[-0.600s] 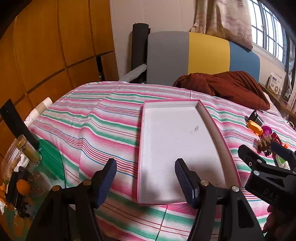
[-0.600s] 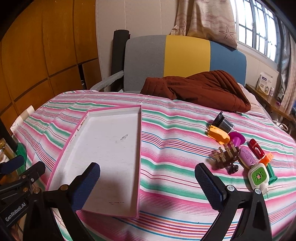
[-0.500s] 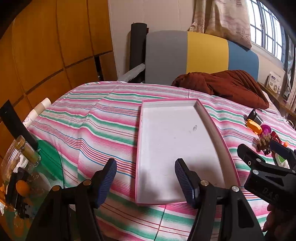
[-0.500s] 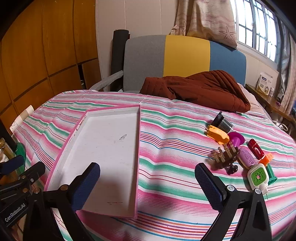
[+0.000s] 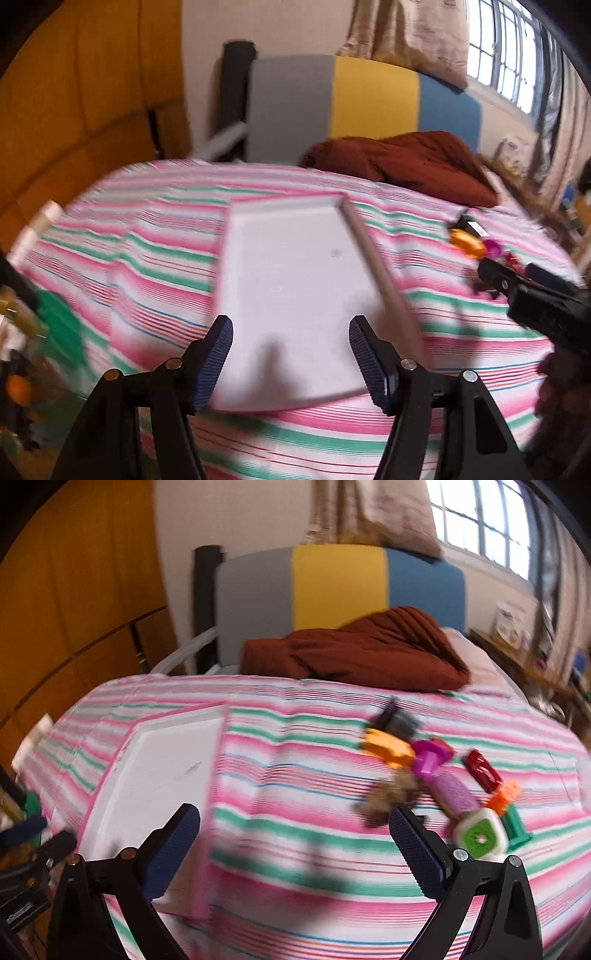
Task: Organize rigid objects
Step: 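Grasp the brown peg hairbrush with the left tool while the right tool approaches the green-white device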
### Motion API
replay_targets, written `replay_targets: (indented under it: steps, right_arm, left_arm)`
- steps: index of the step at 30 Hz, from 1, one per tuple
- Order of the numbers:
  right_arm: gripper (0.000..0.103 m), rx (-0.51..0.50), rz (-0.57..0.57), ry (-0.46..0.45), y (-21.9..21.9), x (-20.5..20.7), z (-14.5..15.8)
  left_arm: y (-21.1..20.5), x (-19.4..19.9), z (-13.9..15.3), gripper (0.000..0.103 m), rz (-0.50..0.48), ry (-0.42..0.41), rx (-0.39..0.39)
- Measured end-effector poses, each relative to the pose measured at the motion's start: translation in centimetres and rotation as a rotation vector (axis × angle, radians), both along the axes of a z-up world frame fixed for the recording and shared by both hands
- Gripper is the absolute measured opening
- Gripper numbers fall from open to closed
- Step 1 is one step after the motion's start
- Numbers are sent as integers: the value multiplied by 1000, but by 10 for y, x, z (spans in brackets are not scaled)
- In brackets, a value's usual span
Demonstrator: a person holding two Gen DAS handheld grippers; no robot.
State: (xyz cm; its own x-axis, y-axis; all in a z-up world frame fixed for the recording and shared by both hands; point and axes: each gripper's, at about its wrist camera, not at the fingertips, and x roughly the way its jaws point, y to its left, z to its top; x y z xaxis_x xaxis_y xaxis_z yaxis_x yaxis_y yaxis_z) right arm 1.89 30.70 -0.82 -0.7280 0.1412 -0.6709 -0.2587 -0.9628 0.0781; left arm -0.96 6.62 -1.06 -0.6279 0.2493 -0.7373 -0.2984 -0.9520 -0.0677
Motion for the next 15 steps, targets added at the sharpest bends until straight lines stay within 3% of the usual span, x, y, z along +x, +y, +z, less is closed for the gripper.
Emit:
replay_targets:
  steps: [4,7,9,11,15]
  right_arm:
    - [103,-54,-107,-29,59,9,3]
    - [103,-84,-196,-37,108,22,2]
    - [103,-156,-272,-34,145,32,-4]
    - [103,-231,-338,-30,174,42,-11]
    - [103,-392,-446,12,214,62,-25]
  left_arm:
    - [24,-4,0,66,-101,-56,68]
    - [48,1,4,66,-186,-23,72]
    - [70,4,6,66,-261,-15,68]
    - [92,5,3,67,-350,-58,91]
    - [130,3,-3,67,-447,-105,87]
